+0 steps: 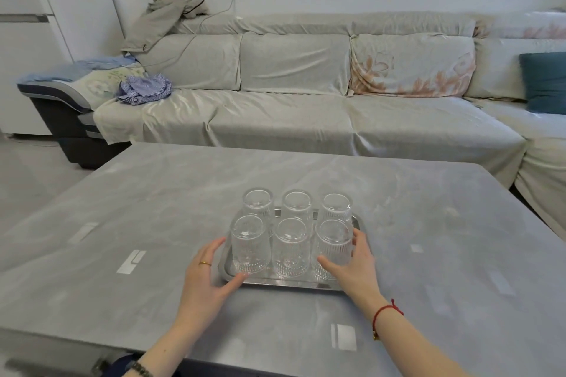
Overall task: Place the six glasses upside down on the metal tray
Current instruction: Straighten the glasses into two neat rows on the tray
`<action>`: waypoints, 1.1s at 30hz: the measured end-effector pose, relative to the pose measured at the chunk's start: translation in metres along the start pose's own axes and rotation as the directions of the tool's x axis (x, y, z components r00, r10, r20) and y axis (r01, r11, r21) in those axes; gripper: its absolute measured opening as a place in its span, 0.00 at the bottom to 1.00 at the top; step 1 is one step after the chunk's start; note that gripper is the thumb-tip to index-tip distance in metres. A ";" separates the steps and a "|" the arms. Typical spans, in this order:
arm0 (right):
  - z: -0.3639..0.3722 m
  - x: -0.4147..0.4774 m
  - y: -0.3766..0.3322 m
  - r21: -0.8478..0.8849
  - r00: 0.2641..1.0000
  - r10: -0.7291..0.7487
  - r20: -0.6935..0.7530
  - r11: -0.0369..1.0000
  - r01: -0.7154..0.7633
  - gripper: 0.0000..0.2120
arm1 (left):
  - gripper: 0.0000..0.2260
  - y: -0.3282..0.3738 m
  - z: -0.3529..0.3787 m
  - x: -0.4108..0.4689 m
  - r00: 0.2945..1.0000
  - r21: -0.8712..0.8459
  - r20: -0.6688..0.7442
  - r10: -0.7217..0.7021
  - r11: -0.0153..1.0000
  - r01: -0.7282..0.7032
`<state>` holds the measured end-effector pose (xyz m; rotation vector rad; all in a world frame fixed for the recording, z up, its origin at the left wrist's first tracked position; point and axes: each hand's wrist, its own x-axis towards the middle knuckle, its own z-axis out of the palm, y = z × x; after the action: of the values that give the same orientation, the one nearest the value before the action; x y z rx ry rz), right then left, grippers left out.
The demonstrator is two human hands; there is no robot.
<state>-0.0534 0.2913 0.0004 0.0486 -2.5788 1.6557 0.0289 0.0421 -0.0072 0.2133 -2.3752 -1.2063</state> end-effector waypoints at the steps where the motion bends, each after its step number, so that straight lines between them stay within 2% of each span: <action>1: -0.001 -0.001 0.000 -0.006 1.000 -0.004 0.010 1.000 0.004 0.42 | 0.34 -0.007 0.001 0.000 0.998 0.013 0.026 -0.055 0.998 0.055; 4: -0.006 -0.006 0.005 -0.052 0.998 -0.019 0.052 0.998 0.022 0.44 | 0.40 -0.018 0.007 0.002 0.980 -0.013 0.123 -0.154 0.988 0.157; 8: -0.013 -0.016 0.012 -0.048 0.997 -0.053 0.051 0.997 0.056 0.43 | 0.38 -0.015 0.020 0.014 0.975 -0.091 0.194 -0.109 0.988 0.128; 12: -0.008 -0.010 0.005 -0.005 0.996 -0.074 0.043 0.997 0.074 0.44 | 0.31 -0.011 0.034 0.033 0.974 -0.183 0.178 -0.140 0.968 0.172; 17: -0.007 0.005 0.000 0.019 0.998 -0.055 0.039 0.998 0.054 0.43 | 0.28 -0.011 0.041 0.041 0.974 -0.184 0.155 -0.162 0.964 0.190; 22: -0.019 0.015 0.000 0.021 0.988 -0.038 0.153 0.999 0.036 0.43 | 0.28 -0.010 0.036 0.046 0.968 -0.219 0.182 -0.171 0.953 0.210; 27: -0.036 0.054 -0.023 0.189 0.991 0.054 0.122 0.979 -0.076 0.26 | 0.24 0.015 0.027 0.094 0.956 -0.341 0.156 -0.247 0.895 0.287; 30: -0.036 0.080 -0.035 0.133 0.973 0.129 0.191 0.979 -0.156 0.24 | 0.24 0.026 0.026 0.124 0.935 -0.335 0.229 -0.270 0.880 0.336; 33: -0.029 0.092 -0.040 0.064 0.962 0.179 0.205 0.979 -0.195 0.23 | 0.24 0.029 0.030 0.139 0.908 -0.254 0.314 -0.278 0.897 0.362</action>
<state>-0.1413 0.3029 0.0560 -0.0286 -2.7315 1.9162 -0.1058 0.0339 0.0473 0.3742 -2.3941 -1.8526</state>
